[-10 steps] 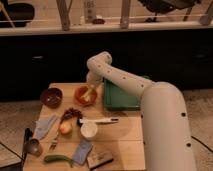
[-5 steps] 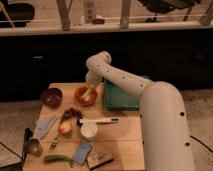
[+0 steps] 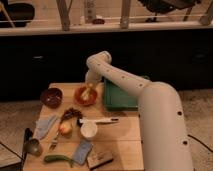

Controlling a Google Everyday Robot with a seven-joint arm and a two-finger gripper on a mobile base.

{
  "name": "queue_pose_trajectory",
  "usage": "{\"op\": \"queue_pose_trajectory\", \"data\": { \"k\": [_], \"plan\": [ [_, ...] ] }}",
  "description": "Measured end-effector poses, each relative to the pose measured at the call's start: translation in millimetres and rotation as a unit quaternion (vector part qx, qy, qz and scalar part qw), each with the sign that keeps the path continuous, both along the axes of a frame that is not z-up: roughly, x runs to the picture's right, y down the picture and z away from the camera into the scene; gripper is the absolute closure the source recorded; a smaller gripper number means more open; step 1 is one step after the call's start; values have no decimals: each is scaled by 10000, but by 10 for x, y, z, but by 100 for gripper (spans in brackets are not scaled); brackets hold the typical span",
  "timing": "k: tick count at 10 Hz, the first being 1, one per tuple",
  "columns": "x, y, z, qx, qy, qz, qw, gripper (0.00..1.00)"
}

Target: Place banana in red bowl

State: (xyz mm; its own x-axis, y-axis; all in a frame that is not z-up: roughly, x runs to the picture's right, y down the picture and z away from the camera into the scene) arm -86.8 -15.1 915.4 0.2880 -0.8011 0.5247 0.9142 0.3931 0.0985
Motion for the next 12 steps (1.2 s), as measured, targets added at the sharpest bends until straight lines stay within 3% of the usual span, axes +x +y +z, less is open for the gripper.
{"op": "queue_pose_trajectory", "data": {
  "k": [12],
  "plan": [
    [-27,-46,60,-154,-194,28,9997,20]
  ]
}}
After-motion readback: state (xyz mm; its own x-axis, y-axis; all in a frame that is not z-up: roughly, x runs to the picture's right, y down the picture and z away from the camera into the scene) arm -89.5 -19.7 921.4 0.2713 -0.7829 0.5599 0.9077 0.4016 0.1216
